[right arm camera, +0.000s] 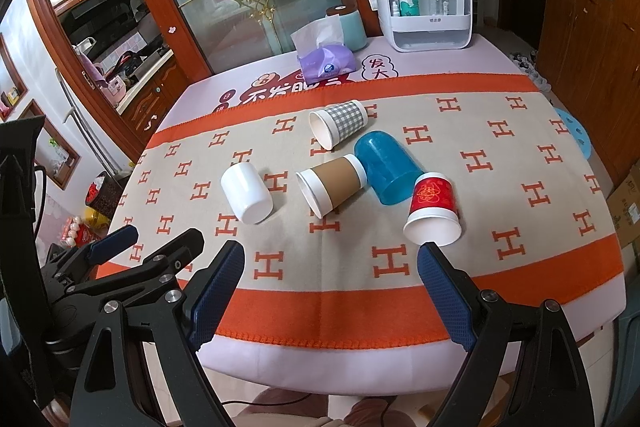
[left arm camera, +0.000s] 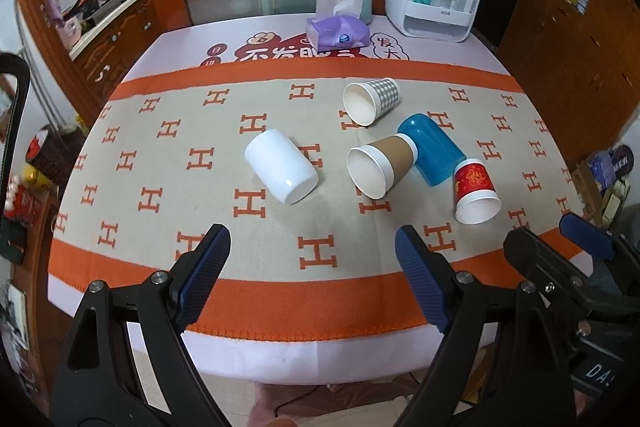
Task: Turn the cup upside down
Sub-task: 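Move the right tool toward the white plastic cup and close around it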
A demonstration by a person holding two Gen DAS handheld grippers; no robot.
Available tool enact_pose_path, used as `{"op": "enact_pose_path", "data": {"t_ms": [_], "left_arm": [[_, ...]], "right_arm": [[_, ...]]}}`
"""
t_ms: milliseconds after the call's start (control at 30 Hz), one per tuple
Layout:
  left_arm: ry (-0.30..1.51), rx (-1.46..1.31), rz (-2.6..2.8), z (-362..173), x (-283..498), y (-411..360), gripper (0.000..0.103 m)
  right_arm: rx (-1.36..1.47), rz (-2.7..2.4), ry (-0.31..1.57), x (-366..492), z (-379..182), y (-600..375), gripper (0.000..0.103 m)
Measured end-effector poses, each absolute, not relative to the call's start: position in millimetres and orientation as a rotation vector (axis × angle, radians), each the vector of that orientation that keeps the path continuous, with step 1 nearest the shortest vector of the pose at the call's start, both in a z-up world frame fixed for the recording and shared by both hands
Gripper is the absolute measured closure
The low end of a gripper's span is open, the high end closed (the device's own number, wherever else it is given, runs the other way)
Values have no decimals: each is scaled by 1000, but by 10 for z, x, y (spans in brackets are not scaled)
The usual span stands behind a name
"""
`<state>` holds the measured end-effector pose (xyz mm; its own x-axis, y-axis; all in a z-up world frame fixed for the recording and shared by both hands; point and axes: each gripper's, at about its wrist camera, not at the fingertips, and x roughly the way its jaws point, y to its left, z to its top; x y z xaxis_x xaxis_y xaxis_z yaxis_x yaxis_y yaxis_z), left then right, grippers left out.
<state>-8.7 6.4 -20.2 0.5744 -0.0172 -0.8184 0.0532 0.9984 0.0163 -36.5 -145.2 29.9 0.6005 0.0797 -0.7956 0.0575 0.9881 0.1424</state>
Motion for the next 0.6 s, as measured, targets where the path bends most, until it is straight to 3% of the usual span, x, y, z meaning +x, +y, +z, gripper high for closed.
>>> {"op": "enact_pose_path", "data": {"t_ms": [600], "left_arm": [[1061, 180, -60, -167, 629, 613, 20]], "right_arm": [[178, 42, 989, 251, 49, -1225, 14]]}}
